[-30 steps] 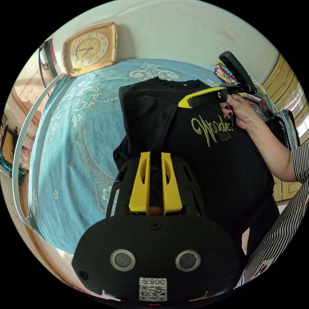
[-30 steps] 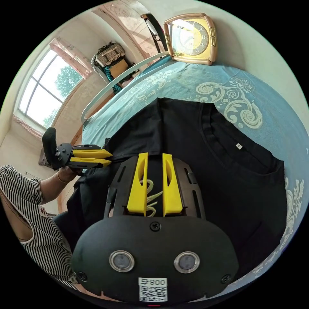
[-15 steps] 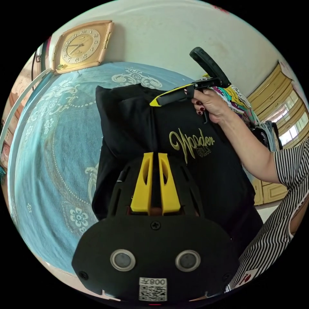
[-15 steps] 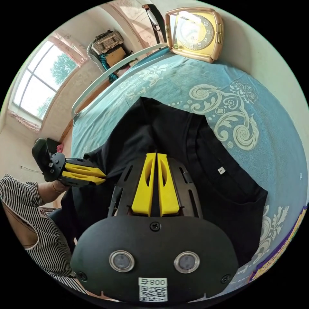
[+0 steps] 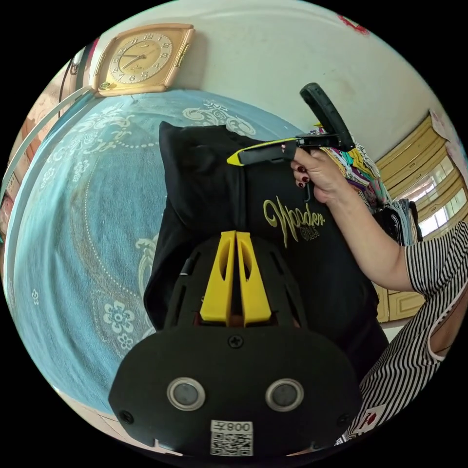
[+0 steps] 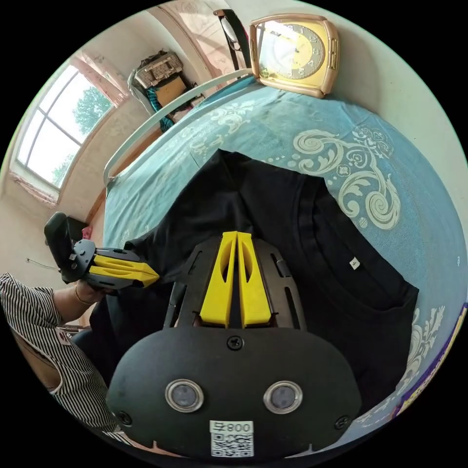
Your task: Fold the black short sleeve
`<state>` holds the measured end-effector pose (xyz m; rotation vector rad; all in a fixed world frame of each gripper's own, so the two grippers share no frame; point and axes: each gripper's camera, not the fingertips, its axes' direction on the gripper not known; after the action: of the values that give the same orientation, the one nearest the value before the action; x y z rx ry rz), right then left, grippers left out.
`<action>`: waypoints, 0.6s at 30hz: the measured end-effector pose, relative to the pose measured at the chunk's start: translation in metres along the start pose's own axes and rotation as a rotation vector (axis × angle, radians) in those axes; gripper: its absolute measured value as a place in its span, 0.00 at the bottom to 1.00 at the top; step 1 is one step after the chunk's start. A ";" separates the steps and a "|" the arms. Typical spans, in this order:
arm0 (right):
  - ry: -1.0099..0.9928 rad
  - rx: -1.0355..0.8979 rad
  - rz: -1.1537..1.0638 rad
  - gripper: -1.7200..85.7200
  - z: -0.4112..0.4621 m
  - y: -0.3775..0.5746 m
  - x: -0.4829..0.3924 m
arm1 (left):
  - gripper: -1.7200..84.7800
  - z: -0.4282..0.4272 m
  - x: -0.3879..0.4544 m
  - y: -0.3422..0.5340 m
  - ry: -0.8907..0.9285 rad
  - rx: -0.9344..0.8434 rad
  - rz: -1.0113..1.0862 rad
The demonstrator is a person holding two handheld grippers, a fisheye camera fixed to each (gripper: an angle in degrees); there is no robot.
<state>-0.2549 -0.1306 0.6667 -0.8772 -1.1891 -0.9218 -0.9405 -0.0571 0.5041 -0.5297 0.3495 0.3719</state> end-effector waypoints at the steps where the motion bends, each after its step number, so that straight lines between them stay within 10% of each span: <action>1: -0.013 0.034 0.000 0.02 -0.005 0.000 -0.004 | 0.03 -0.003 0.001 0.000 -0.006 0.015 0.002; 18: 0.014 0.022 -0.142 0.02 0.012 -0.053 -0.068 | 0.02 0.007 -0.023 -0.022 -0.171 -0.054 -0.073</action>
<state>-0.3170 -0.1316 0.6054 -0.7755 -1.2596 -1.0254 -0.9495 -0.0768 0.5283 -0.5581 0.1550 0.3543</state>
